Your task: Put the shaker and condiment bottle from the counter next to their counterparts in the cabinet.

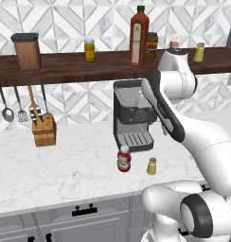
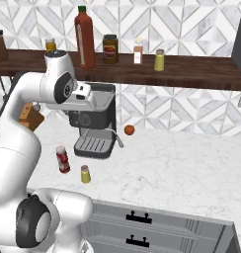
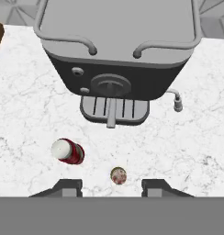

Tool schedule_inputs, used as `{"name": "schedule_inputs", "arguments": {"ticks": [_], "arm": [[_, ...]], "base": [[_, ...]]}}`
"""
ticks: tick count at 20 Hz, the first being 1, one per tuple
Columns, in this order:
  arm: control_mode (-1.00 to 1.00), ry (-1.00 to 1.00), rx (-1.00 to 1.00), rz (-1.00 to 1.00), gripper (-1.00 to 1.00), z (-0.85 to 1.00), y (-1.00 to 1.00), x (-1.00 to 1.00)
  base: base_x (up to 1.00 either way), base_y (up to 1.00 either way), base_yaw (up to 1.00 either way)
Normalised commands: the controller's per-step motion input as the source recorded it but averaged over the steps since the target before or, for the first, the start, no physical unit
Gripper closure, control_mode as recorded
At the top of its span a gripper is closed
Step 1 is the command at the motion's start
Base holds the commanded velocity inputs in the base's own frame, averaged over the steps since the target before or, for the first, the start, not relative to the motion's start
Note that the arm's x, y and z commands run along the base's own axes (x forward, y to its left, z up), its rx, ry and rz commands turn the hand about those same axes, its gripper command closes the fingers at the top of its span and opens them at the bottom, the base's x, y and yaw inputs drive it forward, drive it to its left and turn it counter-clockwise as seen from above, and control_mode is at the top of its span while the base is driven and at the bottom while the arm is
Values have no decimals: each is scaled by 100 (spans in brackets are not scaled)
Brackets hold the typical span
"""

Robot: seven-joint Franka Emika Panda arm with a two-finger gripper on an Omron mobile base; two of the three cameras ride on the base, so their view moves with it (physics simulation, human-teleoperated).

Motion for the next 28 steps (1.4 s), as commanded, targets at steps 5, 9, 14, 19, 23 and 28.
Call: {"name": "schedule_inputs", "arguments": {"ticks": [5,9,14,19,23,28], "arm": [[-100,-4,0,0,-100,-16,0,-28],[-100,-20,1,3,-100,-32,-1,-61],[-100,-33,12,26,-100,-33,-41,-96],[-100,-32,16,44,-100,-54,-68,-65],[-100,-25,21,30,-100,-38,-64,-13],[-100,-12,3,17,-100,-50,-15,0]], "base": [[0,0,0],[0,0,0],[0,0,0],[0,0,0],[0,0,0],[0,0,0]]}}
